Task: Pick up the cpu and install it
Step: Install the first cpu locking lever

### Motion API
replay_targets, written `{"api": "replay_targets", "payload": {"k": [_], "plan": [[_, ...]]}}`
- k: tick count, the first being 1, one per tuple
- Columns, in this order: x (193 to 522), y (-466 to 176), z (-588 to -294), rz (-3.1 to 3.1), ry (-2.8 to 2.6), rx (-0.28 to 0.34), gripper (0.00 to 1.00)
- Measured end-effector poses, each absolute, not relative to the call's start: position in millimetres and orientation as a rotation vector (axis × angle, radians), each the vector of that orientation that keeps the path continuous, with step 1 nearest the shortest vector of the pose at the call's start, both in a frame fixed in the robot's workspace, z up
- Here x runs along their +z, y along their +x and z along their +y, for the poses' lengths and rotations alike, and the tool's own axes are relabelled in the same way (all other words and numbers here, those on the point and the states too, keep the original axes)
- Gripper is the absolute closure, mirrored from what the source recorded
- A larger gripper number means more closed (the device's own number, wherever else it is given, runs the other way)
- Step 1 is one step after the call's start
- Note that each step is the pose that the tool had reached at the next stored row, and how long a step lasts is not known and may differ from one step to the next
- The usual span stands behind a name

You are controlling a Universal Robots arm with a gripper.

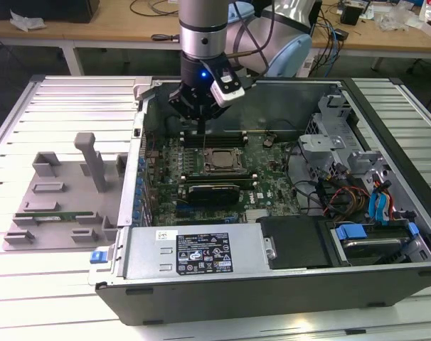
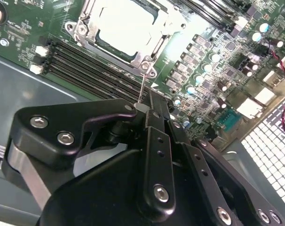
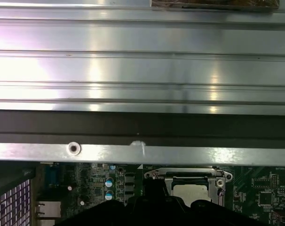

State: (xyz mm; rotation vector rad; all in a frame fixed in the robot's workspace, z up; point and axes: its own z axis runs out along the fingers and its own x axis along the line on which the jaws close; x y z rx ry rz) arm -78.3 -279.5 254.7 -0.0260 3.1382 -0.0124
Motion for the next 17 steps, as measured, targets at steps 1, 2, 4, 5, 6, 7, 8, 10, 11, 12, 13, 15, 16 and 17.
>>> {"api": "replay_targets", "payload": {"k": [1,2,4,5,6,7,8,10,11,12,13,15,16,17], "plan": [[255,-77,-279,3.138,-0.026,-0.012,0.89],[255,-76,-279,3.138,-0.026,-0.012,0.89],[255,-72,-279,3.138,-0.026,-0.012,0.89],[255,-71,-279,3.138,-0.026,-0.012,0.89],[254,-70,-279,3.138,-0.026,-0.012,0.89],[254,-69,-279,3.138,-0.026,-0.012,0.89],[254,-68,-279,3.138,-0.026,-0.012,0.89],[254,-66,-279,3.138,-0.026,-0.012,0.89],[254,-65,-279,3.139,-0.026,-0.012,0.89],[253,-64,-279,3.139,-0.026,-0.012,0.89],[253,-63,-279,3.139,-0.026,-0.012,0.89],[252,-61,-279,3.139,-0.026,-0.012,0.89],[251,-61,-279,3.139,-0.026,-0.013,0.89],[250,-59,-279,3.139,-0.026,-0.012,0.89]]}}
